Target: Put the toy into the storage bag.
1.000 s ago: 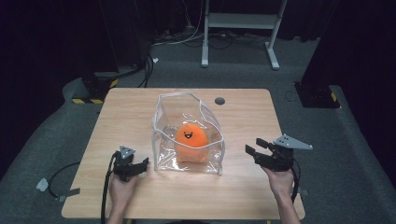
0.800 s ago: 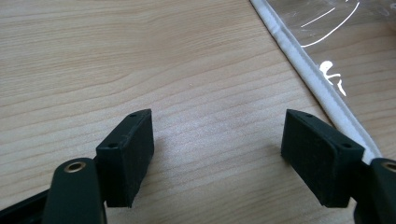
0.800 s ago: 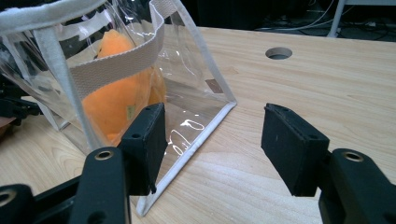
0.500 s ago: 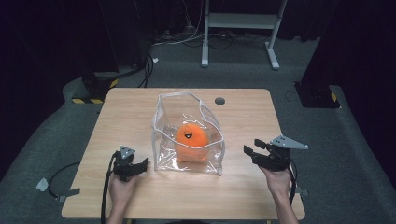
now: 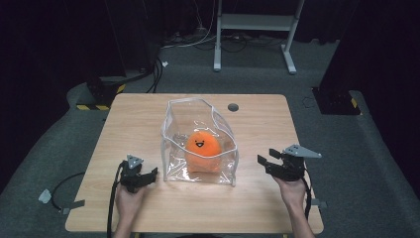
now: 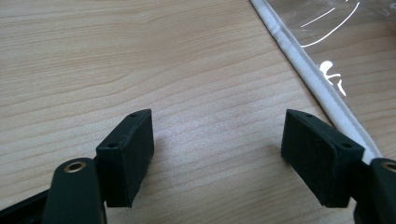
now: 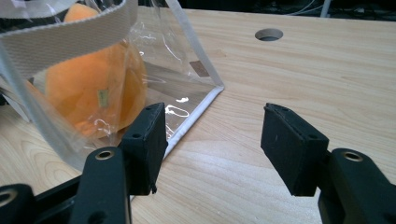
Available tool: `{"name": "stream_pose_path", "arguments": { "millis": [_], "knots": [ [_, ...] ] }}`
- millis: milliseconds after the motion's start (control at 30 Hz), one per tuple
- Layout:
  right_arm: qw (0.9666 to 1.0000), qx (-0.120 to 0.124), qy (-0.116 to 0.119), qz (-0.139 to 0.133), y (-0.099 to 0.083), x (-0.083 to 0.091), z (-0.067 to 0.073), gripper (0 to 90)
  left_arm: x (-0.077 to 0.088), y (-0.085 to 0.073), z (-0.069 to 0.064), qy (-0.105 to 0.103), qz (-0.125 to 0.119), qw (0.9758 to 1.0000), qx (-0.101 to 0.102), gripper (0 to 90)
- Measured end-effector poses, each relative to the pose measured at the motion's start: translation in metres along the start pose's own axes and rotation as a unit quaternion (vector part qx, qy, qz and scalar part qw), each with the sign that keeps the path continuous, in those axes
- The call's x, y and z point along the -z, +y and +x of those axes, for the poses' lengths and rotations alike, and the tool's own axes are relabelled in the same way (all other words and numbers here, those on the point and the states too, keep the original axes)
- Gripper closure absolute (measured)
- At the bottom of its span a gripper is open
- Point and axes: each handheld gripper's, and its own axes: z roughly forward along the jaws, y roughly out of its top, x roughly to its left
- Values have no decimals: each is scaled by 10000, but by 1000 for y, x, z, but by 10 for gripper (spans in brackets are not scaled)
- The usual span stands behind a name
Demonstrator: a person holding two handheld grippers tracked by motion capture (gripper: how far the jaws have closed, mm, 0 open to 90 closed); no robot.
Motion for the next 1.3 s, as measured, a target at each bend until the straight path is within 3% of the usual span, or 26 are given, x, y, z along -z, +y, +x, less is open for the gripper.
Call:
{"name": "stream_pose_path", "arguments": {
  "millis": [500,1300],
  "knots": [
    [9997,-181,-43,148,-8,-15,-6,405,0,0,0,1,0,10000,0,255],
    [9985,-78,-270,472,-15,-38,-9,406,0,0,0,0,-14,10000,11,254]
  ]
}}
